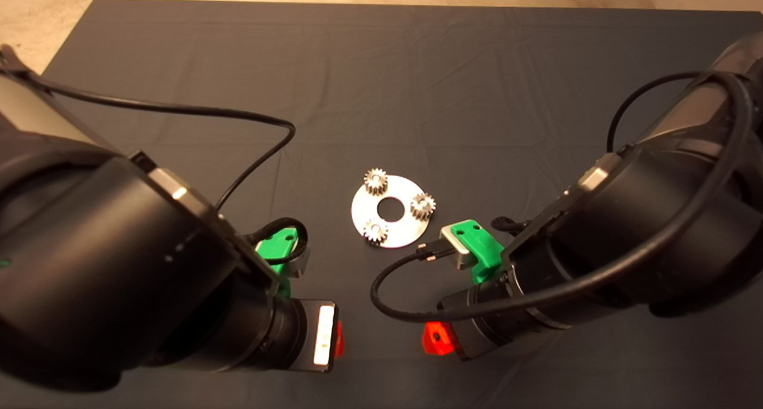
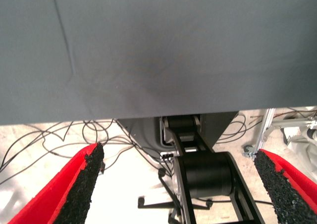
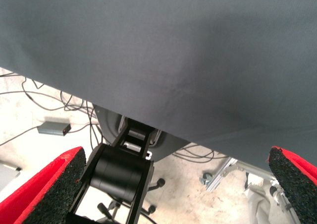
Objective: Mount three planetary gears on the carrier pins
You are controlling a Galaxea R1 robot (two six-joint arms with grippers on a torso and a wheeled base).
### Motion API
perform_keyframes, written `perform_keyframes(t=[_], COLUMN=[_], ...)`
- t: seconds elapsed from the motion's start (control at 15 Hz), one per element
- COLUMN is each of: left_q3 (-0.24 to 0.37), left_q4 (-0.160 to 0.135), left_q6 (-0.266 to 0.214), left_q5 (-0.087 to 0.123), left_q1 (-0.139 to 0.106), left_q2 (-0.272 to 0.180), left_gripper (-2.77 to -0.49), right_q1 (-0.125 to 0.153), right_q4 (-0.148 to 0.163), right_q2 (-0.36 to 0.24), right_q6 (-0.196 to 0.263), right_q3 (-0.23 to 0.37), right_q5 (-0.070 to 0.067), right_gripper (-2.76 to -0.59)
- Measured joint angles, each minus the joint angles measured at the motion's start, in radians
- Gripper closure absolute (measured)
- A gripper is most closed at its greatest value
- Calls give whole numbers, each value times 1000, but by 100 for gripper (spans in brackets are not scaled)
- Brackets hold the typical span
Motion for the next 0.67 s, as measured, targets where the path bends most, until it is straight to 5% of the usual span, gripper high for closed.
perform_keyframes(t=[0.67], left_q3=[1], left_q4=[-28], left_q6=[-10], left_q5=[0], left_q1=[0], left_q2=[0], left_gripper=[-218], right_q1=[1], right_q4=[0], right_q2=[2], right_q6=[25], right_q3=[13], right_q5=[0], right_gripper=[-275])
